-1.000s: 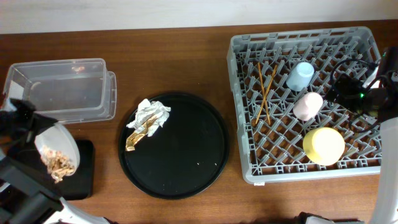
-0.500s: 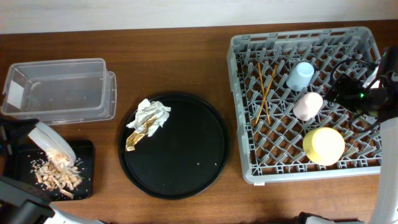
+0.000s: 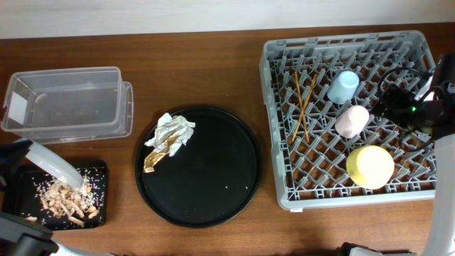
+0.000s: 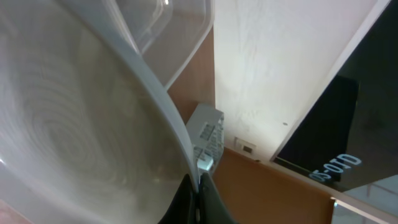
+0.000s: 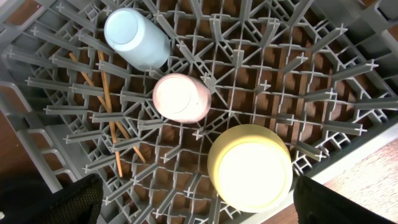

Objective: Sort waste into correct bins and load items into the dishwasher rack
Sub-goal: 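Tip the white plate to dump food scraps onto the small black tray, then carry the empty white plate back onto the large black tray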

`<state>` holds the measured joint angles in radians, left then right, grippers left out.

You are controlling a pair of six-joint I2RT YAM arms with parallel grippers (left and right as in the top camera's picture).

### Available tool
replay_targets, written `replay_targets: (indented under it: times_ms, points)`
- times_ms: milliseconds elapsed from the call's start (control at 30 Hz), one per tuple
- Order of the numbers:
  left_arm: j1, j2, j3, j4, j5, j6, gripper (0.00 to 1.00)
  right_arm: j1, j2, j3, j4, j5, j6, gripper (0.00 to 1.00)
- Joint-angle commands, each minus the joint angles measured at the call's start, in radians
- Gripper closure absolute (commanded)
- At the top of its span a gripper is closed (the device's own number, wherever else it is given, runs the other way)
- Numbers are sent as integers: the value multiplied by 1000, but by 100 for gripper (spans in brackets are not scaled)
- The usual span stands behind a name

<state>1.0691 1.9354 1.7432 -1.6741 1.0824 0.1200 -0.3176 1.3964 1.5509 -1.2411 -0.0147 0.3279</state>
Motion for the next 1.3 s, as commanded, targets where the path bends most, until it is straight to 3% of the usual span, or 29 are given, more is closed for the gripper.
replay_targets:
  times_ms: [0, 100, 500, 700, 867, 933, 1033, 1100, 1200, 1267]
  points:
    - [3, -33, -8, -15, 37, 32, 99, -3, 3, -8, 0, 16, -10, 2]
    - [1, -33, -8, 60, 23, 31, 99, -3, 3, -8, 0, 16, -10, 2]
    - [-13, -73, -49, -15, 20, 39, 99, -3, 3, -8, 0, 16, -10, 2]
    - [-179, -222, -175, -14, -56, 40, 100, -3, 3, -8, 0, 16, -10, 2]
    - [-512, -368, -306, 6, -73, 39, 99, -3, 3, -8, 0, 16, -10, 2]
    - [-711, -397, -339, 63, -74, 30, 99, -3, 3, -8, 0, 16, -10, 2]
    - [-969, -398, -366, 215, -78, -92, 100, -3, 3, -8, 0, 16, -10, 2]
    - [-1152, -397, -373, 378, -181, -258, 100, -3, 3, -8, 0, 16, -10, 2]
    - [-1427, -397, -374, 543, -596, -574, 100, -3, 3, -8, 0, 16, -10, 2]
    - [-1556, -397, -374, 586, -773, -650, 99, -3, 3, -8, 0, 16, -10, 2]
